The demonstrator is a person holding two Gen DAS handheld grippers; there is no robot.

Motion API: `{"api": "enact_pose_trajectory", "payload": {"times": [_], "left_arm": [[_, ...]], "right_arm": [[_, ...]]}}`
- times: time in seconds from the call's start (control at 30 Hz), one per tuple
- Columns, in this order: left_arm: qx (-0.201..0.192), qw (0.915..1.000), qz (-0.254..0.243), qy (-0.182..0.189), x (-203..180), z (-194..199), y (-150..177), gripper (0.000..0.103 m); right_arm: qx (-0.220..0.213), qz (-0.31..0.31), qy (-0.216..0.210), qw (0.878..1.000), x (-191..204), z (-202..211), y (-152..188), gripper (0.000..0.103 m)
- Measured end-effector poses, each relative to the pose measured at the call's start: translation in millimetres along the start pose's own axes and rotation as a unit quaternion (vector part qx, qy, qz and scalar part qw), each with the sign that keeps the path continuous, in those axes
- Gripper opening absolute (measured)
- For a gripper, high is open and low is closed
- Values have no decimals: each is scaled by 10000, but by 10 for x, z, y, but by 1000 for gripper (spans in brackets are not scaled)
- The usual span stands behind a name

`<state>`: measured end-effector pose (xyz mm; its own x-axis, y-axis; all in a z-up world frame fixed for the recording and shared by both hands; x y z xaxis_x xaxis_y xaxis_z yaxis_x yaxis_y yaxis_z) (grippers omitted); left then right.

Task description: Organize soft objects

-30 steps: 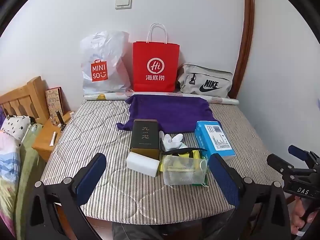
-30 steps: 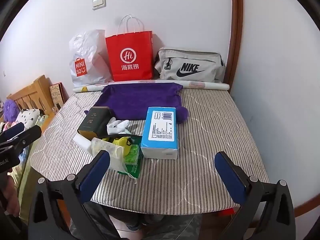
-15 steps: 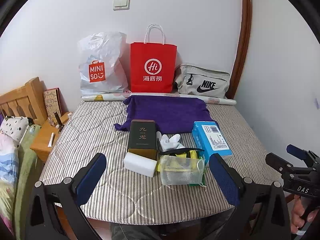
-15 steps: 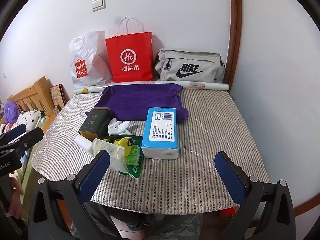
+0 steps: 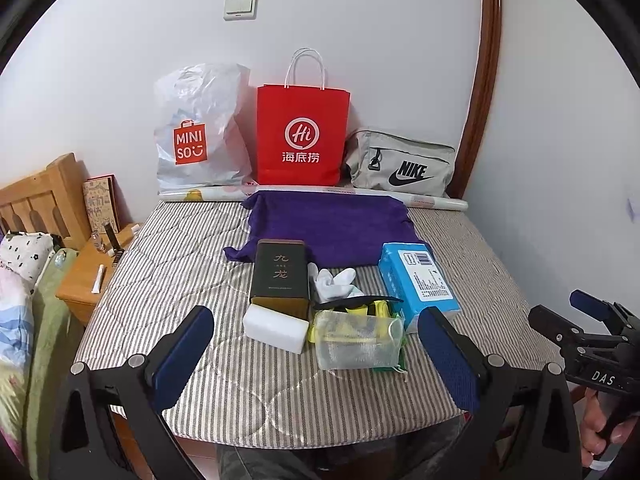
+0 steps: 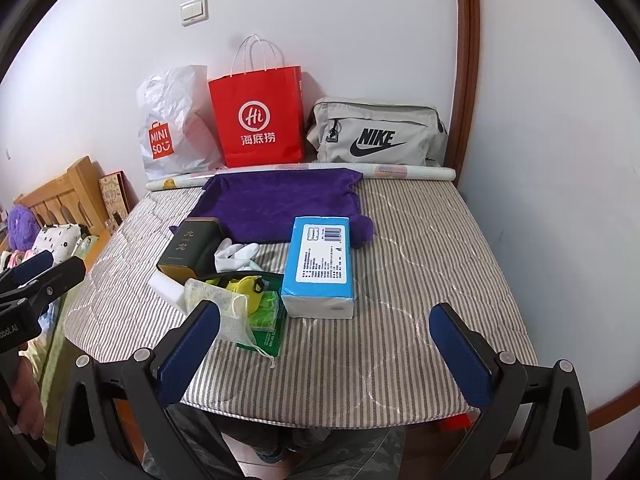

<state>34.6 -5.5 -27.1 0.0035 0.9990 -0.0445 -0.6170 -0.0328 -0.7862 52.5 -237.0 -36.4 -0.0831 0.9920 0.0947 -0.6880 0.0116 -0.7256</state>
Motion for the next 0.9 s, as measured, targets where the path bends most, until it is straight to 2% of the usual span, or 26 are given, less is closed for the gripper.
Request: {"api": "enact_pose_trajectory", "payload": {"times": [0.9], "left_arm": [[-8,9999,-122,-17,-77,20,-10,103]], "right_arm": [[-50,-2,-15,10000,3,65,10,103]]}}
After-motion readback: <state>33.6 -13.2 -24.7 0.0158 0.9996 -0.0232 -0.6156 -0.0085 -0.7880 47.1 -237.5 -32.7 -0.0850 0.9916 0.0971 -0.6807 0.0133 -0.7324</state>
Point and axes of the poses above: each gripper's, at about its wrist camera, not at the fingertips, and z roughly against the way its jaws point, x to its left, y to its underside, the point moved 5 cm from there along -z, roughly the way its jaws point, and after that the axes turned 3 degrees about -z, right-handed, at the moved point
